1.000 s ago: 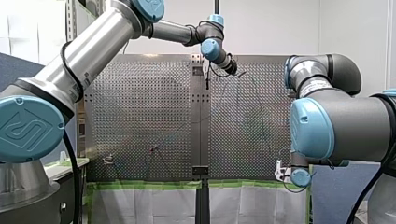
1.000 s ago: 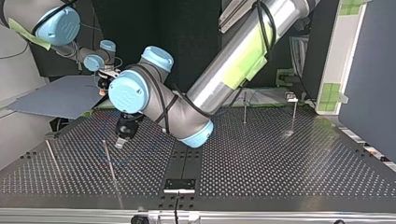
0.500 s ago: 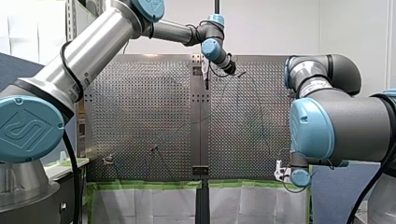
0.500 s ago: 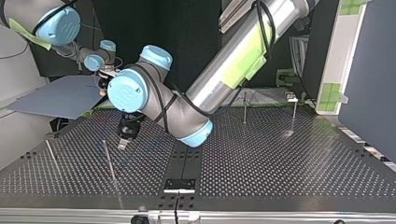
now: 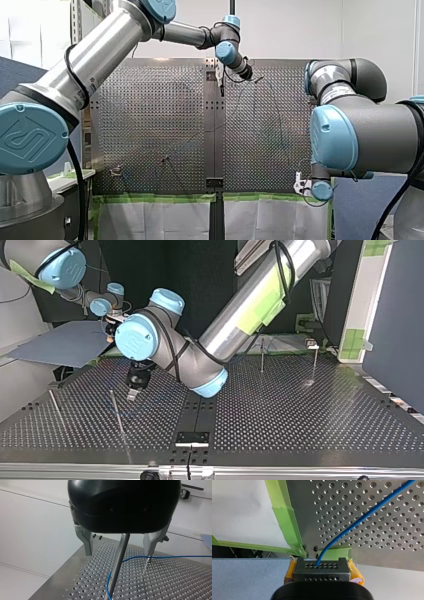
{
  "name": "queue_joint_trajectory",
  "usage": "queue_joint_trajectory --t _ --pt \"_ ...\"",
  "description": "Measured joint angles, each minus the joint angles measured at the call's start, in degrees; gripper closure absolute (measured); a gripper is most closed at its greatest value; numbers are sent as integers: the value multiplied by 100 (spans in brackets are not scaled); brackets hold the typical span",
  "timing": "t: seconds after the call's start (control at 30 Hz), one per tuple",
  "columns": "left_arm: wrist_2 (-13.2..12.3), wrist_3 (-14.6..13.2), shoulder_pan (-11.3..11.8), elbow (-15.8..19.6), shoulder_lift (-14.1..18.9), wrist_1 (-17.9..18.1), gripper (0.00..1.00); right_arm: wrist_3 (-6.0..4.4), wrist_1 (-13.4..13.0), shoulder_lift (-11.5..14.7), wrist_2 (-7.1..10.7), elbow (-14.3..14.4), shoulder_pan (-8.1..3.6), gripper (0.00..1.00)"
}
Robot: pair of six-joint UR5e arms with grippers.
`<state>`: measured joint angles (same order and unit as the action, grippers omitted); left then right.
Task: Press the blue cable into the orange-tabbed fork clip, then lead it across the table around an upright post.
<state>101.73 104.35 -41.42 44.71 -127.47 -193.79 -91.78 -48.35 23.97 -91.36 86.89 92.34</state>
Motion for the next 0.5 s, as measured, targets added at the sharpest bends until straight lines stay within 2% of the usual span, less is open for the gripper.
queue_joint_trajectory --t 0.2,0.33,0.5 --pt "136 104 0 64 15 -23 0 0 1 -3 0 -6 6 100" --pt "190 18 10 230 121 -11 0 0 15 -3 1 -12 14 100" --pt "201 -87 69 513 391 204 0 0 25 -5 2 -16 17 100"
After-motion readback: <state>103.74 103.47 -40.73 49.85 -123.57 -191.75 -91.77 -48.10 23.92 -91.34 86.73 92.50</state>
